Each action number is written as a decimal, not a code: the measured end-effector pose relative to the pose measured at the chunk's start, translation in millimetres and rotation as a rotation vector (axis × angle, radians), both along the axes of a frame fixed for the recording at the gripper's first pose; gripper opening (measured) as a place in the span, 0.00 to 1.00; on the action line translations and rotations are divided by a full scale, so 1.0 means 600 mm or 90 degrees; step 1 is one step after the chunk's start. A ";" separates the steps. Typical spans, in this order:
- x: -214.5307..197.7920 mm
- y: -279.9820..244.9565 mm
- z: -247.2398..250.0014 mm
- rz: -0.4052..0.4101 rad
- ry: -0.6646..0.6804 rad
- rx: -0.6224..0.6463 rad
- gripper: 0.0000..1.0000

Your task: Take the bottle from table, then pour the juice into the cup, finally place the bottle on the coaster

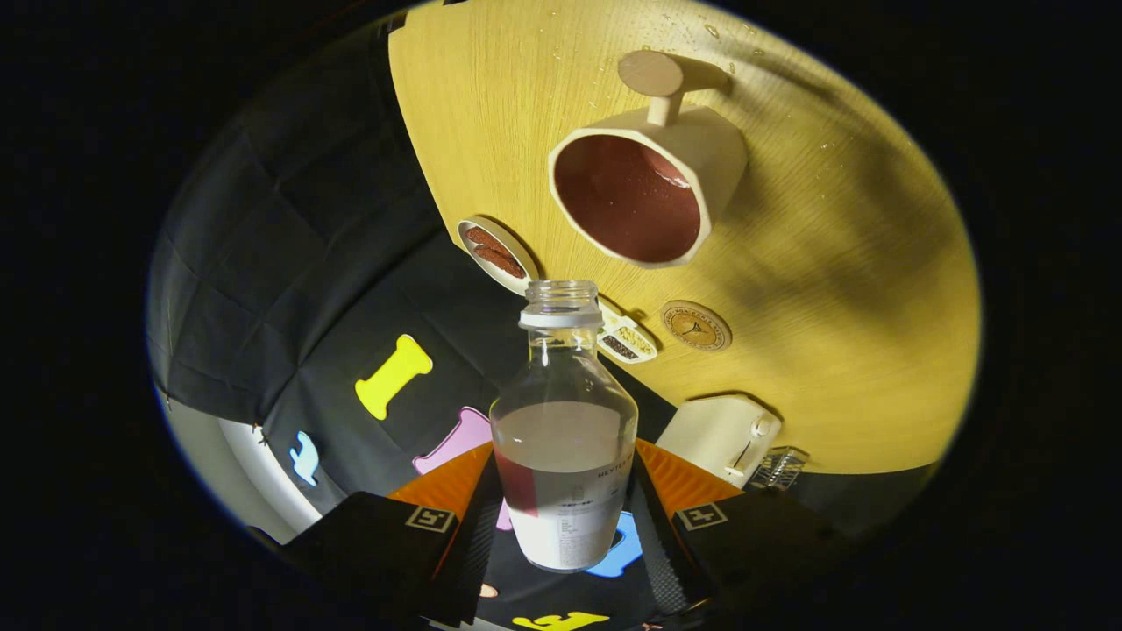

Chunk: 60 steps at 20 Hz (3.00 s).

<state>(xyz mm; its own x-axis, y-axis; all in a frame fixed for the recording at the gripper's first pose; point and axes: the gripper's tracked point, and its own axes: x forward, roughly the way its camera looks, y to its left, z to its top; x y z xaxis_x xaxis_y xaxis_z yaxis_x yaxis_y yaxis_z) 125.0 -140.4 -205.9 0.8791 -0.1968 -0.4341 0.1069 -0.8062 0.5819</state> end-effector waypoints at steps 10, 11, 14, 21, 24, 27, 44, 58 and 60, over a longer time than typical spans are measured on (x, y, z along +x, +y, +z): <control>-0.026 0.049 -0.059 0.275 0.116 -0.337 0.76; -0.030 0.054 -0.063 0.302 0.129 -0.379 0.76; -0.040 0.053 -0.065 0.361 0.170 -0.523 0.76; -0.044 0.032 -0.021 0.445 0.285 -0.907 0.76; -0.023 0.039 0.028 0.455 0.311 -1.060 0.76; 0.005 0.044 0.075 0.427 0.335 -1.202 0.76; 0.242 0.100 -0.067 0.430 0.342 -1.430 0.77; 0.276 0.065 -0.153 0.434 0.384 -1.405 0.77; 0.279 0.066 -0.149 0.429 0.377 -1.406 0.78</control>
